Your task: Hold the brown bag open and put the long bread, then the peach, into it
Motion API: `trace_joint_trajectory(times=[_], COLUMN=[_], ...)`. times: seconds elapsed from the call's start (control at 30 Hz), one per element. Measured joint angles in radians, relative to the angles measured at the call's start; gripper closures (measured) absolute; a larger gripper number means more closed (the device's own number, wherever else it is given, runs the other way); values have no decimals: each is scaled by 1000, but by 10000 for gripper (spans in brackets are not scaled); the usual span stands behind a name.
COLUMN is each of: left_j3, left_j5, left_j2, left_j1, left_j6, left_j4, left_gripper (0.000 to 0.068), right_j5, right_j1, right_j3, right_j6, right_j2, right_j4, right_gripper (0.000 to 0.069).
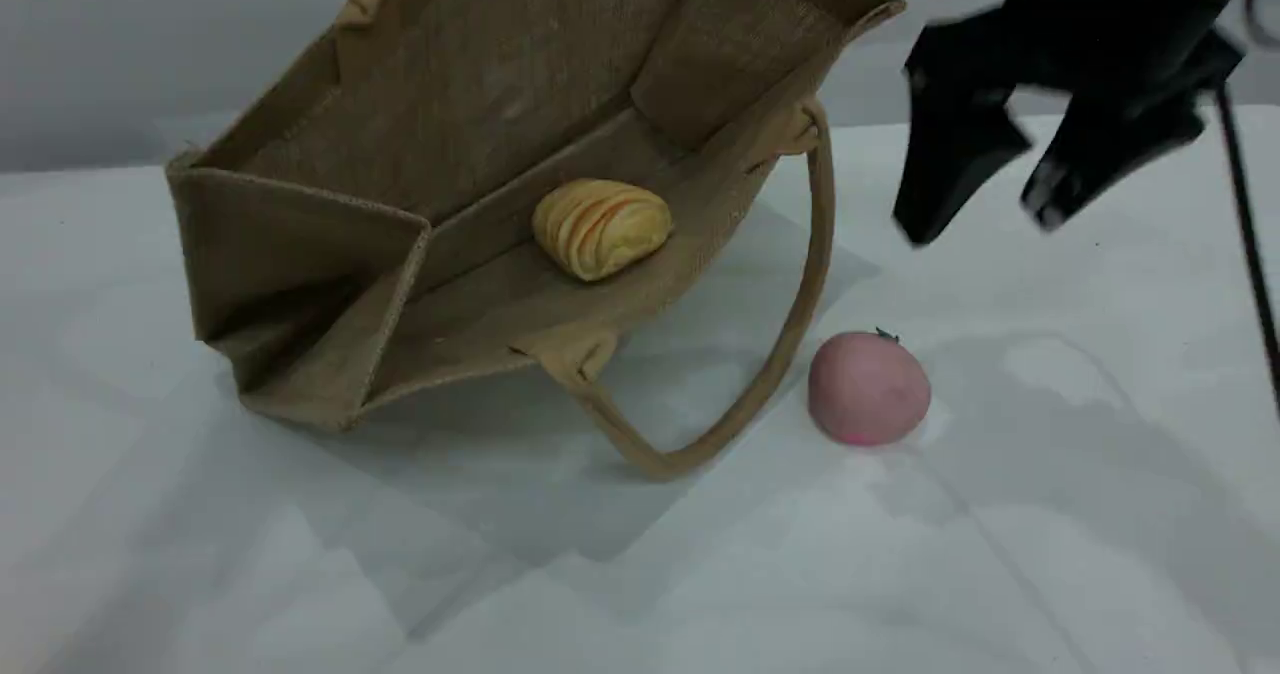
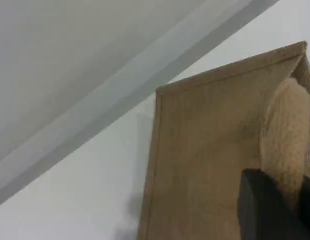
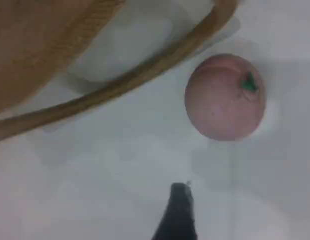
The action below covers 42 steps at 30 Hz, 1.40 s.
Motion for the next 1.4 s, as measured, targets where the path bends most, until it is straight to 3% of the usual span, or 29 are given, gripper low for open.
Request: trace_joint_trajectory(times=[0.67,1.07,1.23,1.4], left_j3=[0,0,0,0], left_j5=[0,1,1,1], left_j2=[0,0,0,0], left_j1=[0,0,0,0], left_j6=[-1,-2,-2,-2], left_j4=[0,0,0,-1], left_gripper=[584,584,584,584], right_j5=[-221,-277,-285,-277], right_j1=[0,0,0,0], right_j3=[-1,-1,-1,-1], right_j6=[-279,-287,-287,-296], right_j2=[243,313,323,319], right_j4=[261,262,262,262], right_gripper=[120,135,235,456])
